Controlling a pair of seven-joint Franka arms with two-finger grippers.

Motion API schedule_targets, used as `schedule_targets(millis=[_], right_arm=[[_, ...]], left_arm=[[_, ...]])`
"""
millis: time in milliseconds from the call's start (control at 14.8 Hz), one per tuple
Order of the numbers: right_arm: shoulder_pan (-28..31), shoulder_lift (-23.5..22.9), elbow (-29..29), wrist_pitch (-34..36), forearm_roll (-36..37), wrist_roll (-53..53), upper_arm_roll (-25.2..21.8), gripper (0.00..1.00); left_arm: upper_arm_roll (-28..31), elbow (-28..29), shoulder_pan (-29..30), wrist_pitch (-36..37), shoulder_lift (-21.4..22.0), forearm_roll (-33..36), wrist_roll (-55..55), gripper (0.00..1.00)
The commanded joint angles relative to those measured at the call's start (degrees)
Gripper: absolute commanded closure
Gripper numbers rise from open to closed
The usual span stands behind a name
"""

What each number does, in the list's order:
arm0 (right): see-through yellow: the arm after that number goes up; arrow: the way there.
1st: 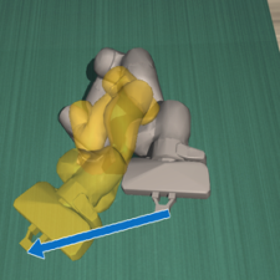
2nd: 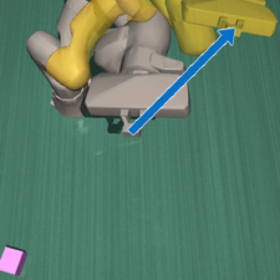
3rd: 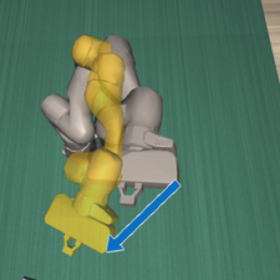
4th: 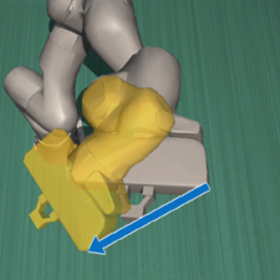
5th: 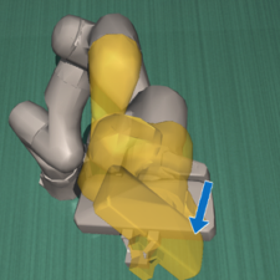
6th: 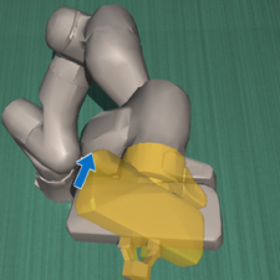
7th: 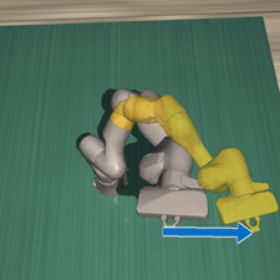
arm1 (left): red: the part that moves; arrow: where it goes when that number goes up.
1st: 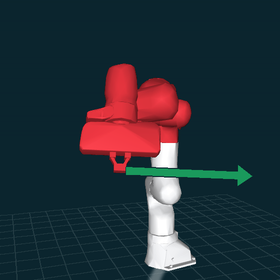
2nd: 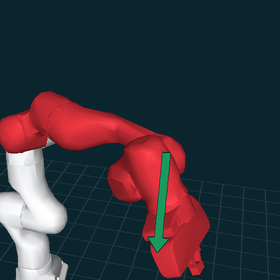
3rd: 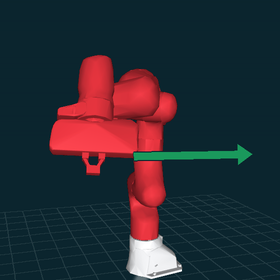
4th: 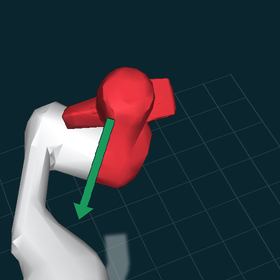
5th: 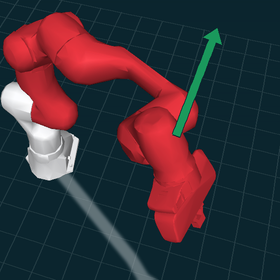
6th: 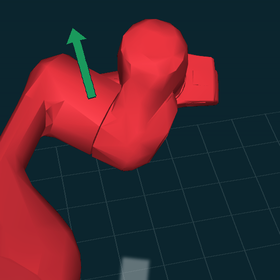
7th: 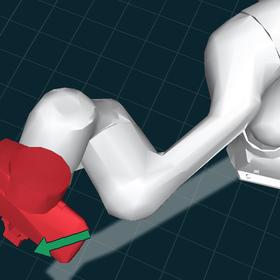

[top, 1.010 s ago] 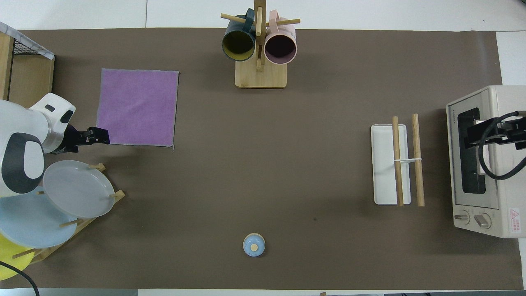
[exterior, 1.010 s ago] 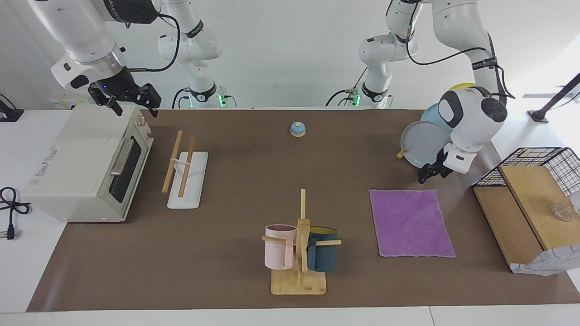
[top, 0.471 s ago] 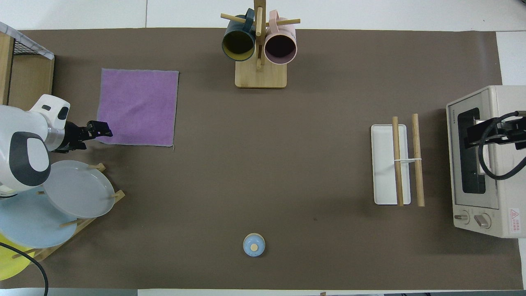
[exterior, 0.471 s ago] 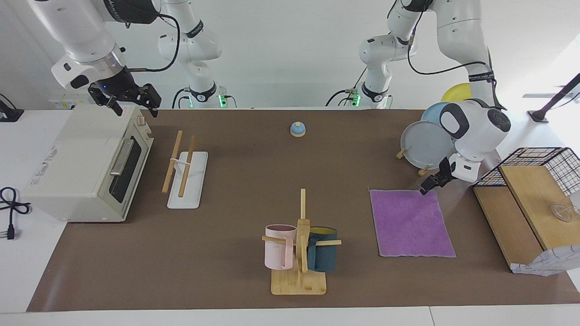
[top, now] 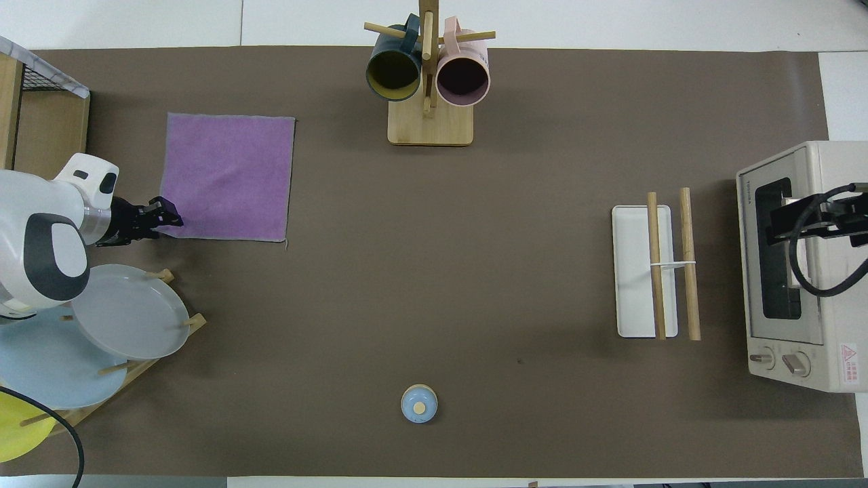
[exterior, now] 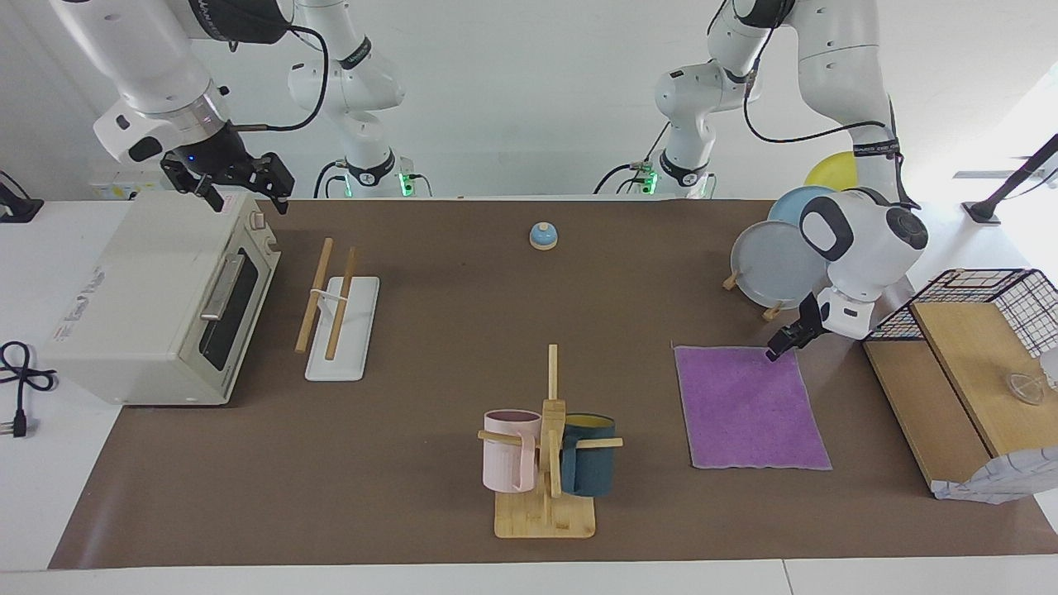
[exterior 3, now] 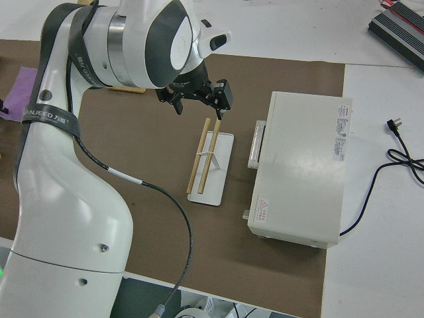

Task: Fold towel and hang on rack

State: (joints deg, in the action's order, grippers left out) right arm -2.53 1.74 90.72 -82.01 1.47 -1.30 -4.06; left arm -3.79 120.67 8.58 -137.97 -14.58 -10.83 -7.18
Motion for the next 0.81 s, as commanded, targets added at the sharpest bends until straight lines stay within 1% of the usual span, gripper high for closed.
schedule_targets(millis=[0, 135, 539, 606, 673, 741], right_arm=[[0.9, 0.7, 0.6, 0.4, -0.2, 1.0, 0.5, 0.0], [0.9, 0.7, 0.6, 0.4, -0.2, 1.0, 0.4, 0.0], [0.9, 0.7, 0.6, 0.4, -0.2, 1.0, 0.5, 0.0], [0.9, 0.7, 0.6, 0.4, -0.2, 1.0, 0.5, 0.0], [0.9, 0.7, 0.6, 0.4, -0.2, 1.0, 0.5, 0.0], [0.9, 0.7, 0.6, 0.4, -0.2, 1.0, 0.4, 0.0]], left_arm=[[-0.1, -1.4, -0.1, -0.1, -1.1, -0.8, -0.6, 0.52], [-0.1, -1.8, -0.1, -0.1, -1.2, -0.8, -0.5, 0.59], [-0.1, -1.9, -0.1, -1.0, -1.3, -0.7, -0.3, 0.59], [-0.1, -1.9, -0.1, -1.0, -1.3, -0.7, -0.3, 0.64], [-0.1, -1.9, -0.1, -1.0, -1.3, -0.7, -0.2, 0.76], [-0.1, -1.8, 0.0, -0.9, -1.3, -0.7, 0.1, 0.91]])
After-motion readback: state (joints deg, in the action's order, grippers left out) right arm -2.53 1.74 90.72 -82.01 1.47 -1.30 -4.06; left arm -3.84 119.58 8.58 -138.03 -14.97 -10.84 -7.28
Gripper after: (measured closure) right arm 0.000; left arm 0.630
